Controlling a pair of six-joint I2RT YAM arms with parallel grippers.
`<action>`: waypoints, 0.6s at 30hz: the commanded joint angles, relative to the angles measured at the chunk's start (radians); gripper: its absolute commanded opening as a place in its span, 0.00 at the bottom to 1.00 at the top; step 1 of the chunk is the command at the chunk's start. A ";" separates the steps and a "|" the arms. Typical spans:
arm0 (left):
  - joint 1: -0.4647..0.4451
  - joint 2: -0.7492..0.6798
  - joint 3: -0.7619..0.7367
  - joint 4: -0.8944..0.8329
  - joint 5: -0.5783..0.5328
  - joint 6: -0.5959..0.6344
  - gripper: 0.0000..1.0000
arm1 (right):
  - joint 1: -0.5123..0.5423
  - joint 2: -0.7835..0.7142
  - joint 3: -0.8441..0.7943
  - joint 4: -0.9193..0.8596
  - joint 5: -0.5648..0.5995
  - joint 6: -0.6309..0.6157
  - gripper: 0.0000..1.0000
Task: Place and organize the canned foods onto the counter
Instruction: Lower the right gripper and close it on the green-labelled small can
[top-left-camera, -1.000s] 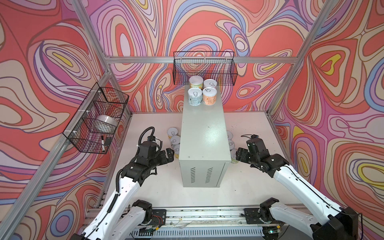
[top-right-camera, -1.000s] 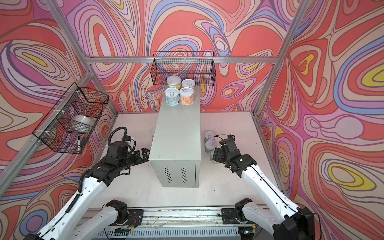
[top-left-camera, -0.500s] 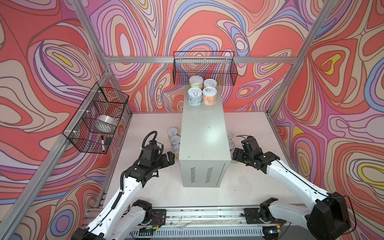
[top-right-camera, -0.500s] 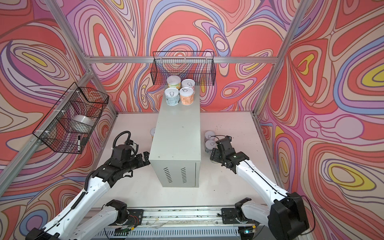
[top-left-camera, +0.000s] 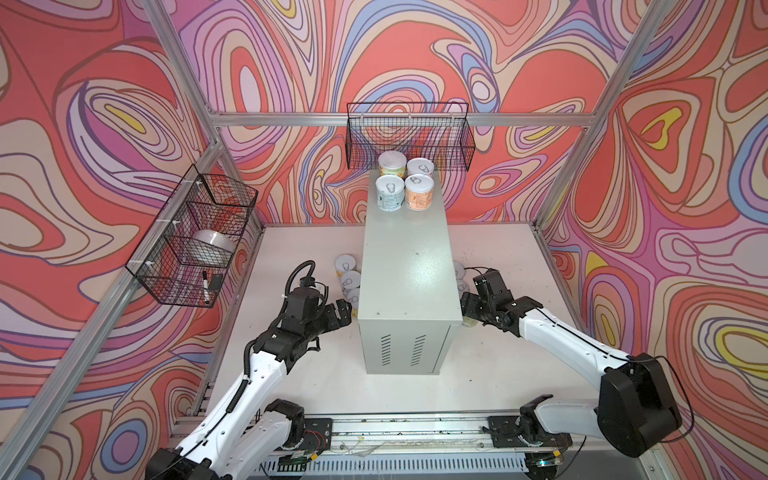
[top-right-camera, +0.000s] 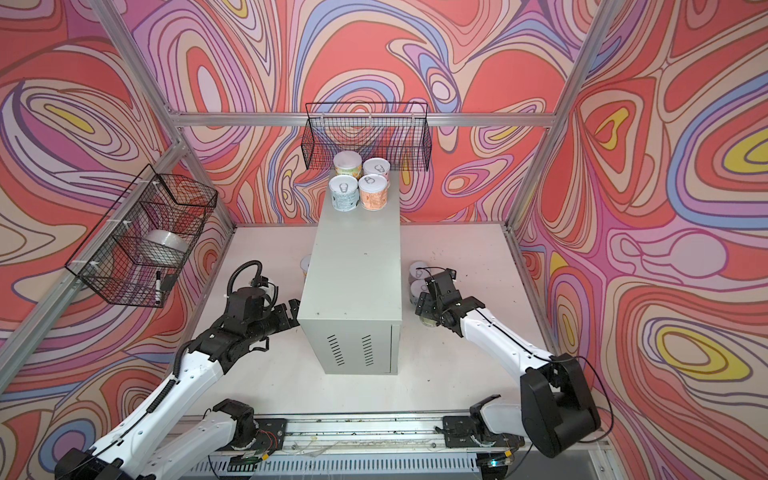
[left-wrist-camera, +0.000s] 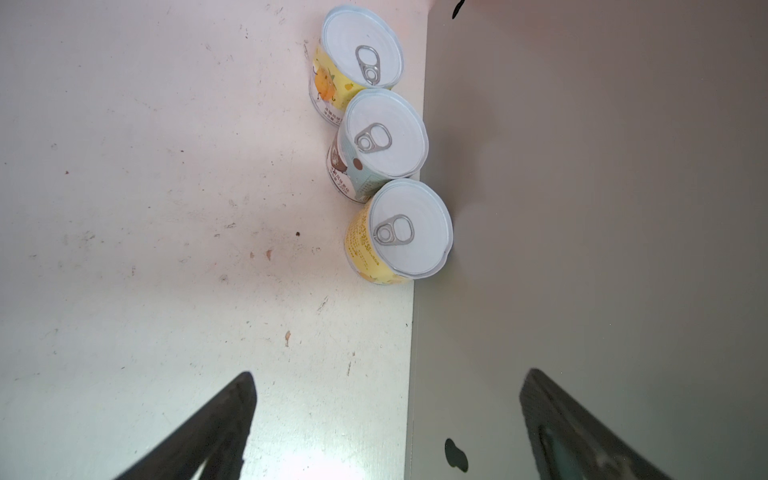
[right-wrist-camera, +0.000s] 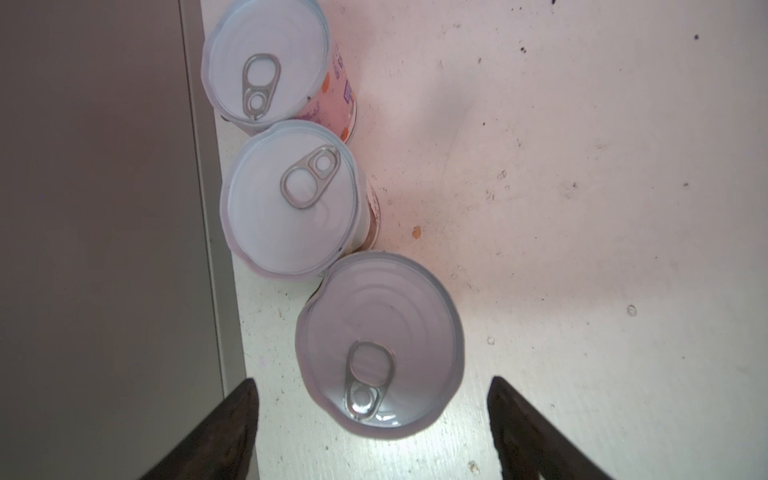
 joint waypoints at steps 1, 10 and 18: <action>-0.004 0.018 -0.007 0.049 0.020 -0.021 1.00 | -0.004 0.031 0.009 0.031 0.041 -0.014 0.89; -0.004 0.020 -0.008 0.051 0.022 -0.025 1.00 | -0.004 0.116 -0.015 0.106 0.034 -0.015 0.89; -0.006 0.026 -0.010 0.061 0.025 -0.022 1.00 | -0.005 0.210 0.013 0.139 0.044 -0.007 0.87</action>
